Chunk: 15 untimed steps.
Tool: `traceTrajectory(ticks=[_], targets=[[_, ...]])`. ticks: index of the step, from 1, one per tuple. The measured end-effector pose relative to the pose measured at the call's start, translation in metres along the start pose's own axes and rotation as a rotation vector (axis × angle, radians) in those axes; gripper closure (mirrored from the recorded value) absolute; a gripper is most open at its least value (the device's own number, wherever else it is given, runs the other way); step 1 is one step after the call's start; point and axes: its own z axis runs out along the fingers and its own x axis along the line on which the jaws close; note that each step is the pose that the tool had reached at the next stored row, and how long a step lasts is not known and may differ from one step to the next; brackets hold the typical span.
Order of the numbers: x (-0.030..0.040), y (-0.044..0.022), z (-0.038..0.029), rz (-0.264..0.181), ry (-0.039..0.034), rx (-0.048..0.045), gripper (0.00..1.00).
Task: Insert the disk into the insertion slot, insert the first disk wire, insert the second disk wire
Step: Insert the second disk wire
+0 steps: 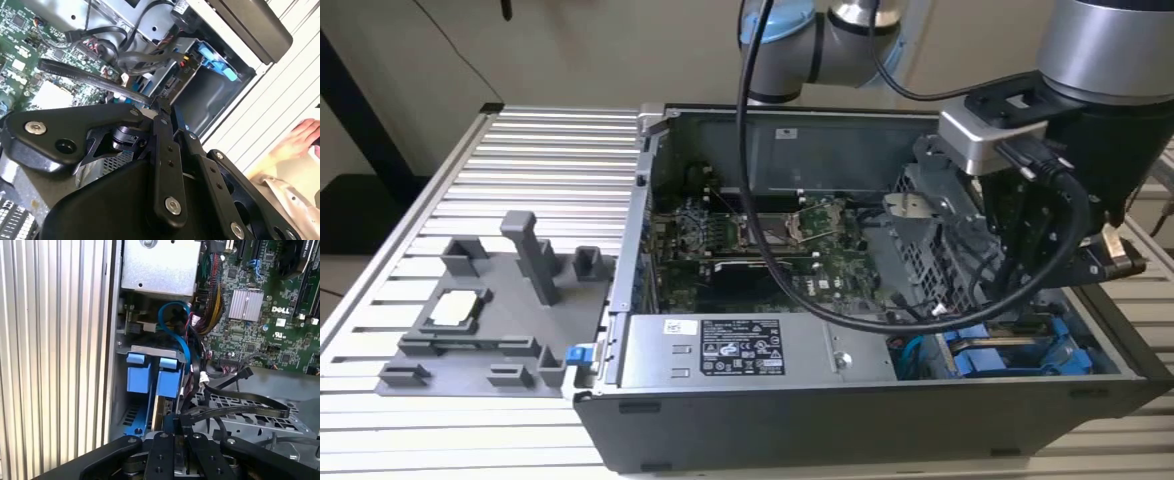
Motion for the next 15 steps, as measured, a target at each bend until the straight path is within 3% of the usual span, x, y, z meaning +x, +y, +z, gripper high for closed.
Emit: traceTrajectory(ticks=[7, 8, 9, 12, 13, 15], targets=[[0.0141, -0.004, 0.0028, 0.0, -0.0021, -0.0032, 0.84], [0.0146, -0.0041, 0.0031, 0.001, -0.0084, -0.0029, 0.84], [0.0148, -0.004, 0.0032, 0.004, -0.021, -0.0016, 0.84], [0.0151, -0.0041, 0.0034, 0.012, -0.0664, 0.0032, 0.84], [0.0155, -0.0042, 0.0035, 0.014, -0.0765, 0.0039, 0.84], [0.0169, -0.0044, 0.0036, 0.016, -0.0875, 0.0035, 0.84]])
